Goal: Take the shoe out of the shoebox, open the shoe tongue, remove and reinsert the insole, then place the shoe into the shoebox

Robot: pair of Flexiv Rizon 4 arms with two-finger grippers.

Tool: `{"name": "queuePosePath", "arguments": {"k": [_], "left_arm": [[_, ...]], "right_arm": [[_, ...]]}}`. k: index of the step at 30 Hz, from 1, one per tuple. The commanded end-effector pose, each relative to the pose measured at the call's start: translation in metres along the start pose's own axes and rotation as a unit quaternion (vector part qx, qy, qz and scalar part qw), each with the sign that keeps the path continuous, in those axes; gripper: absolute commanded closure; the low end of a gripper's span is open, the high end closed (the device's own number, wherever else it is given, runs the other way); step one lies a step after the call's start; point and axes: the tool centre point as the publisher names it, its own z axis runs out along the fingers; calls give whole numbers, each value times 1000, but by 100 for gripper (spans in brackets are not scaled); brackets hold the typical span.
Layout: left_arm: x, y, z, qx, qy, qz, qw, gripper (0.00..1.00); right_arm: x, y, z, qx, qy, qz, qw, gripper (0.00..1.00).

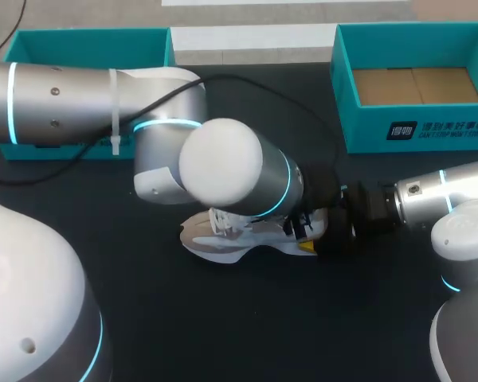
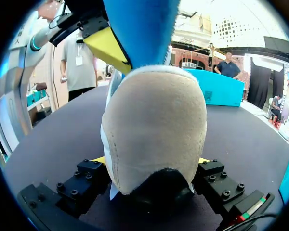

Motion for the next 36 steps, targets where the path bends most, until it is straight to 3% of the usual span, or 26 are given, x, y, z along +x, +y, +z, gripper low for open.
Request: {"name": "queuePosePath", "arguments": {"k": [1, 9, 17, 29, 36], "left_arm": [[-6, -2, -23, 6, 11, -7, 1000, 100], [-10, -29, -49, 40, 62, -31, 997, 100], [-15, -60, -73, 123, 128, -59, 982, 100], [-28, -94, -122, 190, 252, -118, 942, 100], [-45, -102, -160, 229, 301, -169, 910, 100]], "right_arm": [[0, -2, 4, 1, 0, 0, 1000, 100], [0, -2, 4, 1, 0, 0, 1000, 100], [0, -2, 4, 1, 0, 0, 1000, 100], [0, -2, 4, 1, 0, 0, 1000, 100], [0, -2, 4, 1, 0, 0, 1000, 100]]}}
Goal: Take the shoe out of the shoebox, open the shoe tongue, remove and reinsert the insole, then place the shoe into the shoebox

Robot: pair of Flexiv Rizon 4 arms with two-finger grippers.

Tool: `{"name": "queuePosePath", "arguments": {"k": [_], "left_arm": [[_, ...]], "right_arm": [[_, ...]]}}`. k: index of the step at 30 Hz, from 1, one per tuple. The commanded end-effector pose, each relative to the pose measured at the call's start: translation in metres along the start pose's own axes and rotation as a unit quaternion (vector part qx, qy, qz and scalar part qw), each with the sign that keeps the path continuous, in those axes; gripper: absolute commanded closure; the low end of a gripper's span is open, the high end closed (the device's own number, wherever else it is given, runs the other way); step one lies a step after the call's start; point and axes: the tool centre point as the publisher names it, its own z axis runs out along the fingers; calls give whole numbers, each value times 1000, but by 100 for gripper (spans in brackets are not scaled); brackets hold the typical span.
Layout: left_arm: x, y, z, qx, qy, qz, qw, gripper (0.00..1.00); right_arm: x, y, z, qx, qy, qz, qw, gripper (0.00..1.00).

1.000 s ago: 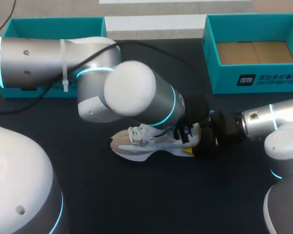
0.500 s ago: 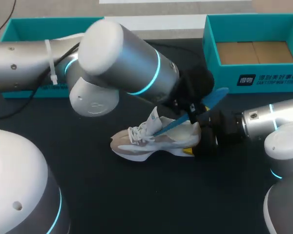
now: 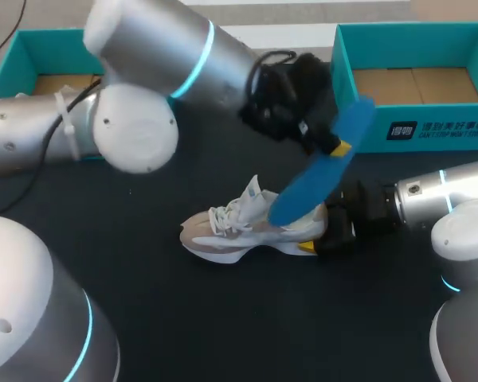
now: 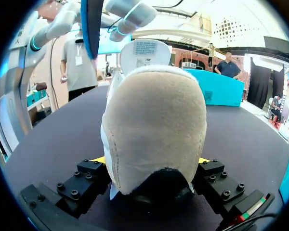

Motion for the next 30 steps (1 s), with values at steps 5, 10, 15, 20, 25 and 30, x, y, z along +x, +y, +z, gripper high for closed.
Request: {"name": "queuePosePath", "arguments": {"k": [5, 10, 15, 20, 25, 30], "left_arm": [[7, -17, -52, 68, 79, -38, 994, 100], [11, -24, -74, 105, 109, -64, 986, 100], [11, -24, -79, 114, 115, -65, 985, 100], [11, -24, -79, 114, 115, -65, 985, 100], [11, -24, -79, 114, 115, -65, 985, 100], [11, -24, -79, 114, 115, -65, 985, 100]], "right_arm": [[0, -2, 4, 1, 0, 0, 1000, 100], [0, -2, 4, 1, 0, 0, 1000, 100], [0, -2, 4, 1, 0, 0, 1000, 100], [0, -2, 4, 1, 0, 0, 1000, 100], [0, -2, 4, 1, 0, 0, 1000, 100], [0, -2, 4, 1, 0, 0, 1000, 100]]}}
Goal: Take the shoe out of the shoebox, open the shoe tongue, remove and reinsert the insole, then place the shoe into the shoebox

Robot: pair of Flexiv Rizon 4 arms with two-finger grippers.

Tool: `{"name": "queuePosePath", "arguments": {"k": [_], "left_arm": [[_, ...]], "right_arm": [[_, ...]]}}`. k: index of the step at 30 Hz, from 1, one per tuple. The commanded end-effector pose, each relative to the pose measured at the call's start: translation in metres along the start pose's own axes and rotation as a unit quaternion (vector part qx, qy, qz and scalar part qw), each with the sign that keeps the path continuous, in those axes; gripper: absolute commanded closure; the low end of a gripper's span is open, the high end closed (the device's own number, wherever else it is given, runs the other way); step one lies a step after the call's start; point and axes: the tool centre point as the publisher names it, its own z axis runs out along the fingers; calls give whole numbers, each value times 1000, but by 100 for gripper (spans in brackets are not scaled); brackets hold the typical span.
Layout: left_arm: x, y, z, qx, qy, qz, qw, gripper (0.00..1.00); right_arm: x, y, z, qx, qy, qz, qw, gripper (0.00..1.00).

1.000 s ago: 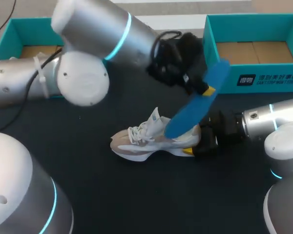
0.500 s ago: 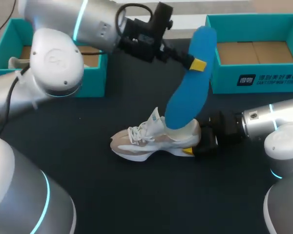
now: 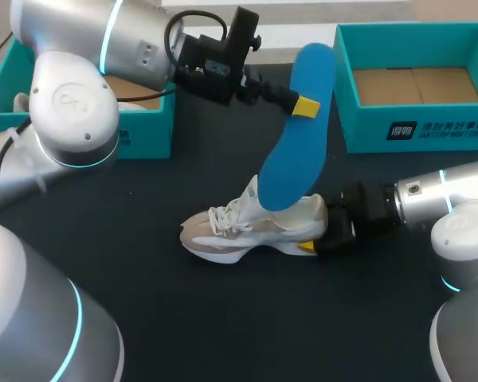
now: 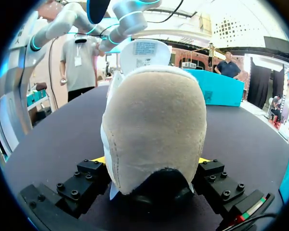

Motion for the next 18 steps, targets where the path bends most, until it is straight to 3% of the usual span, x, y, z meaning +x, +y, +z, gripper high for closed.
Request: {"name": "queuePosePath", "arguments": {"k": [1, 3, 8, 18], "left_arm": [[-1, 1, 1, 1, 0, 0, 1000, 100], [-2, 1, -13, 22, 4, -41, 999, 100], [16, -16, -29, 19, 21, -55, 998, 100], [73, -53, -52, 32, 54, -87, 994, 100]], "right_arm": [[0, -2, 4, 1, 0, 0, 1000, 100], [0, -2, 4, 1, 0, 0, 1000, 100], [0, -2, 4, 1, 0, 0, 1000, 100], [0, -2, 4, 1, 0, 0, 1000, 100]]}}
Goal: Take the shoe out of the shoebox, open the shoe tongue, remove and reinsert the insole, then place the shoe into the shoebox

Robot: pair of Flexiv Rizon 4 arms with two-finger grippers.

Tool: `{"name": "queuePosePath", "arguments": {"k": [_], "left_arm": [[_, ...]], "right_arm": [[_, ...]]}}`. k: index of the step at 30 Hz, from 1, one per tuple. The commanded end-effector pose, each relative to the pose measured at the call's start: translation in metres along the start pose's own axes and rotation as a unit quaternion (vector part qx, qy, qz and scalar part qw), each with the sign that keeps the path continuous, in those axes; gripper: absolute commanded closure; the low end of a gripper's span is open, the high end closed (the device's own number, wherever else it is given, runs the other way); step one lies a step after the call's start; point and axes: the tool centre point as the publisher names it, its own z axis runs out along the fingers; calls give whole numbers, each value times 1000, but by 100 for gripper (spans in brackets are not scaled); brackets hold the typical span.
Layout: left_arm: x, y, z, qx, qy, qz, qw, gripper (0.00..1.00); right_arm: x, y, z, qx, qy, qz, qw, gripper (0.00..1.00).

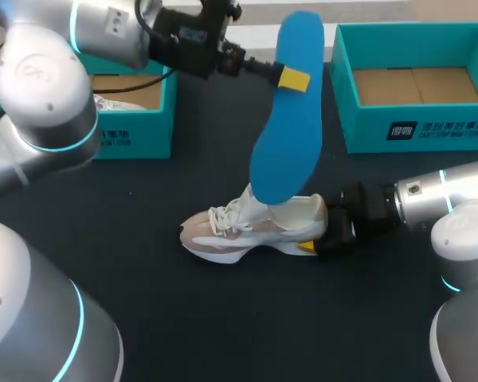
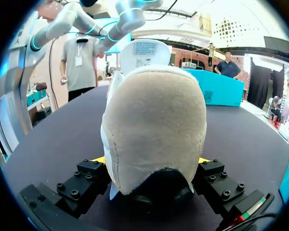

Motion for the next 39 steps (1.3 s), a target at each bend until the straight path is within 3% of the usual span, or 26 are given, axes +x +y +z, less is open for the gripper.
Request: {"name": "queuePosePath", "arguments": {"k": [1, 13, 28, 39], "left_arm": [[31, -10, -8, 2, -21, -16, 1000, 100], [85, -22, -1, 31, -16, -97, 995, 100], [97, -12, 3, 36, 40, -171, 984, 100], [97, -4, 4, 40, 36, -183, 982, 100]], "right_arm": [[0, -2, 4, 1, 0, 0, 1000, 100], [0, -2, 4, 1, 0, 0, 1000, 100], [0, -2, 4, 1, 0, 0, 1000, 100], [0, -2, 4, 1, 0, 0, 1000, 100]]}}
